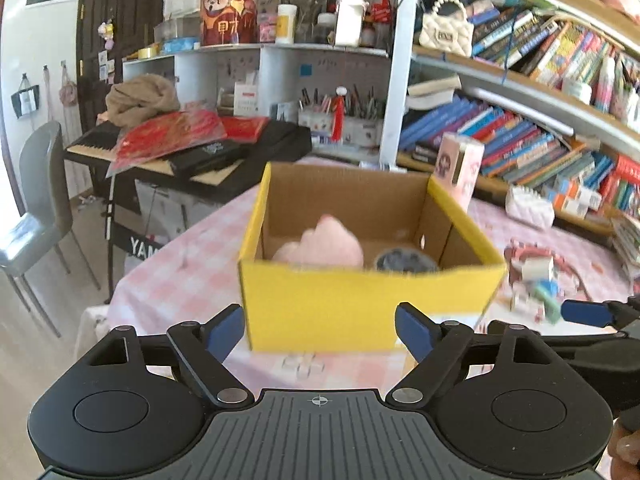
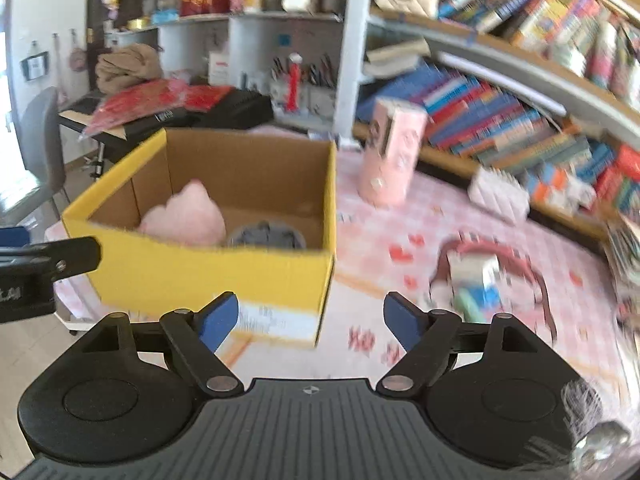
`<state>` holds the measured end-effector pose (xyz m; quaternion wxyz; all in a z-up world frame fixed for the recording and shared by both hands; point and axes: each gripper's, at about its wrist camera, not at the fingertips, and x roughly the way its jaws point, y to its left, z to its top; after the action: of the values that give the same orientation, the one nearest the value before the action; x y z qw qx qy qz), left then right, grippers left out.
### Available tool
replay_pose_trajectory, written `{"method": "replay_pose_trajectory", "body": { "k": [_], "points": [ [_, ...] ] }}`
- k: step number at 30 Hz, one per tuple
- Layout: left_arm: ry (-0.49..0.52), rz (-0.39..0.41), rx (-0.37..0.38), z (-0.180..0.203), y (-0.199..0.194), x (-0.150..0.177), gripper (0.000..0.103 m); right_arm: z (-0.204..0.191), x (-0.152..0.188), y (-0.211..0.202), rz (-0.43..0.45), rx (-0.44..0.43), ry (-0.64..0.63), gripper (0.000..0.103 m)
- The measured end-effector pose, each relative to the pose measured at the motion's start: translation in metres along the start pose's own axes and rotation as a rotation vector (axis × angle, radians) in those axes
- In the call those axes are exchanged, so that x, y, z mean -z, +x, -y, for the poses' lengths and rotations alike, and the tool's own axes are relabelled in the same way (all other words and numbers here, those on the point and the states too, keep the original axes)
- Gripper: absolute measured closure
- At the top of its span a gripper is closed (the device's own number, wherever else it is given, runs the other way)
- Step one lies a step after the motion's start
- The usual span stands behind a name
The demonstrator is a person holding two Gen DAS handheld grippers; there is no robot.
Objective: Organize objects
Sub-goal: 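Withdraw both tools up and away from the yellow box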
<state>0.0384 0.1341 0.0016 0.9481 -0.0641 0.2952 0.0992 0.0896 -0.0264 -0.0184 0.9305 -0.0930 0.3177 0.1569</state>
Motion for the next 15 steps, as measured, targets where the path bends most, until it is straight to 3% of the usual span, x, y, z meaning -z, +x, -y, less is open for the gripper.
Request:
{"method": "replay_pose_trajectory", "body": {
  "k": [15],
  "points": [
    [0.08, -0.081, 0.047, -0.003, -0.045, 0.055, 0.013, -0.014, 0.068, -0.052, -0.055, 0.094, 0.078, 0.015]
  ]
}}
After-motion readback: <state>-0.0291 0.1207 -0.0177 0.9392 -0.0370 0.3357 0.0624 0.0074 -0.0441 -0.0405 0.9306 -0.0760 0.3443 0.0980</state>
